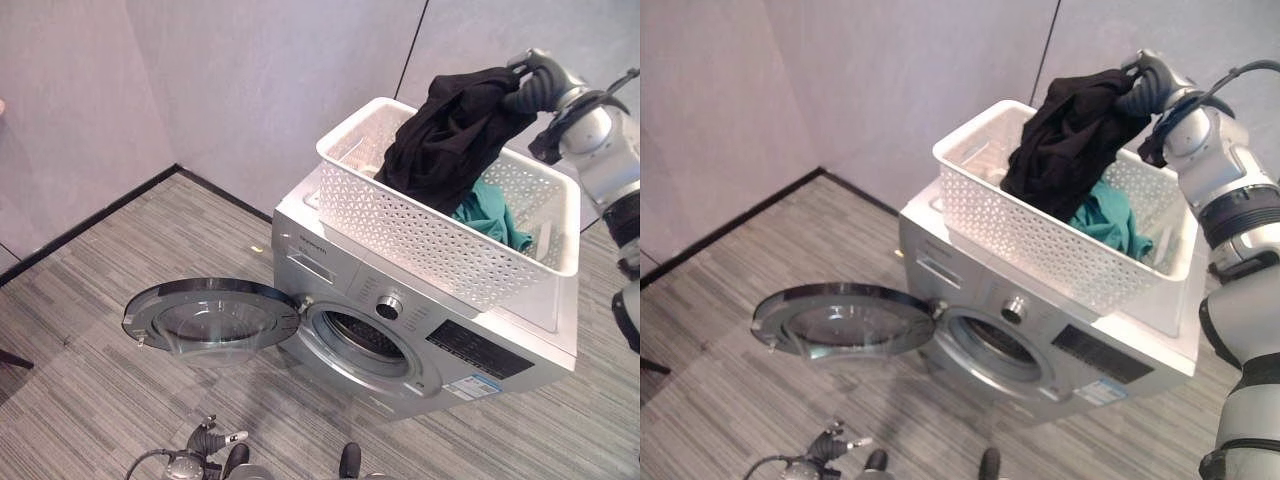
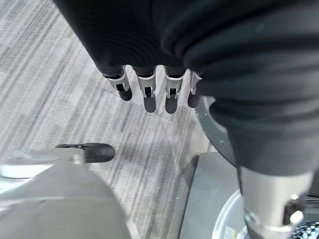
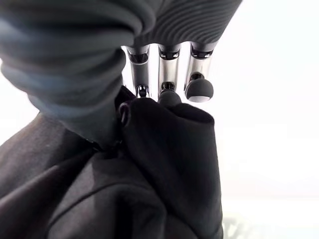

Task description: Grab the laundry basket,head to the washer,open it,put in the laundry and shut it.

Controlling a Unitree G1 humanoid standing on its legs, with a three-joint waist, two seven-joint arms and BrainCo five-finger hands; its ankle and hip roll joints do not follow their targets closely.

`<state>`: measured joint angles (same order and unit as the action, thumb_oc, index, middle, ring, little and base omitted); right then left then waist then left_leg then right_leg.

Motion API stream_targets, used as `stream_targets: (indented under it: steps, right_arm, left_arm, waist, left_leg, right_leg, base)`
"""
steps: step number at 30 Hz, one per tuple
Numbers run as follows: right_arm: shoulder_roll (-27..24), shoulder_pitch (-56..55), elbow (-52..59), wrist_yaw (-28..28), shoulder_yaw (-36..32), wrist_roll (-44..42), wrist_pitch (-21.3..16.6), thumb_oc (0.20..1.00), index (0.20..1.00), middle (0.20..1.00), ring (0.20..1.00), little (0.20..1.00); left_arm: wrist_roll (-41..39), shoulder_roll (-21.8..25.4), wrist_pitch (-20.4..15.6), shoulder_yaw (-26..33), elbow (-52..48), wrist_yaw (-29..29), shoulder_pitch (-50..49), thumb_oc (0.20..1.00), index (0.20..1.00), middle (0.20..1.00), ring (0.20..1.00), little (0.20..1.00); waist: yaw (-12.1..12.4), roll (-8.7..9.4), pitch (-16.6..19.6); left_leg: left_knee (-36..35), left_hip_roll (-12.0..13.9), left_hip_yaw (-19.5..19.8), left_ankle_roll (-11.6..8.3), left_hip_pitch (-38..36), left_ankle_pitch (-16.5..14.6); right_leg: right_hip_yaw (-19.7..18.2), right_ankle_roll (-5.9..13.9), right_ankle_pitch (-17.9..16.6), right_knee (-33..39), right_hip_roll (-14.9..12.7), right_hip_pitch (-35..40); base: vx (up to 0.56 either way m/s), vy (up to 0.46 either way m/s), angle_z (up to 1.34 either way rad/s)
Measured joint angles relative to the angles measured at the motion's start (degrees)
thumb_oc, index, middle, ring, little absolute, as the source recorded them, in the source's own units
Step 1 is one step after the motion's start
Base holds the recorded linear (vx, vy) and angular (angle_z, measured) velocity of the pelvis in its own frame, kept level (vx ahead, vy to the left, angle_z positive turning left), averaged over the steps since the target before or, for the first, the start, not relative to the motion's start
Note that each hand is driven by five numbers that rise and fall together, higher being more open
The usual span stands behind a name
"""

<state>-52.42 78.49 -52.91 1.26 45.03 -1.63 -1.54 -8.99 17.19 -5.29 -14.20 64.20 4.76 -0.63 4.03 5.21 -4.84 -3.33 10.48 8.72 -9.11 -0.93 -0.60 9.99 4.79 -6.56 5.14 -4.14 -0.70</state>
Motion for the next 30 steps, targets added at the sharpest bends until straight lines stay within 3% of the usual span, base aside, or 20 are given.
stream_targets:
  steps: [6,8,20,30]
  right_arm:
    - [-0.29,0.29,0.33,1.47,-1.03,-0.98,0.1,0.2,0.2,0.2,0.2,0.2]
    - [-0.37,0.93,1.97,4.32,-4.33,-1.02,0.0,0.2,0.2,0.2,0.2,0.2]
    - [-3.67,6.49,7.0,18.62,-8.22,1.44,0.06,0.2,0.2,0.2,0.2,0.2]
    - [-9.38,7.21,13.92,25.06,-11.96,2.65,-0.02,0.2,0.2,0.2,0.2,0.2]
  left_arm:
    - [0.02,-0.1,0.02,-0.03,-0.03,0.15,-0.18,1.0,1.0,1.0,1.0,1.0]
    - [0.06,-0.25,0.01,-0.22,-0.13,0.58,-0.23,1.0,1.0,1.0,1.0,1.0]
    - [0.62,0.38,-0.09,-1.27,-4.84,2.97,1.78,1.0,1.0,1.0,1.0,1.0]
    - [2.48,0.79,-0.38,-3.78,-13.64,3.89,2.96,1.0,1.0,1.0,1.0,1.0]
  waist:
    - [-0.56,0.09,0.16]
    - [-0.63,-0.21,0.41]
    - [-1.56,-0.32,1.34]
    - [-1.8,-0.71,1.65]
  left_leg:
    - [0.11,0.06,0.01,0.14,-0.12,-0.08]
    - [0.04,0.03,0.0,0.06,-0.08,-0.02]
    - [-0.91,-0.04,-1.27,-0.08,-2.19,0.1]
    - [-1.68,-0.52,-3.38,0.24,-4.07,0.0]
  right_leg:
    - [-0.2,-0.33,0.05,0.3,0.05,-0.19]
    - [-0.21,-0.06,-0.17,-0.06,0.08,-0.23]
    - [-1.09,0.05,-0.16,-0.09,-0.06,0.73]
    - [-3.27,0.47,-0.59,-0.11,-0.4,0.85]
  base:
    - [0.01,0.0,0.0]
    - [0.0,0.0,0.0]
    - [0.0,0.018,-0.04]
    - [-0.01,0.068,-0.1]
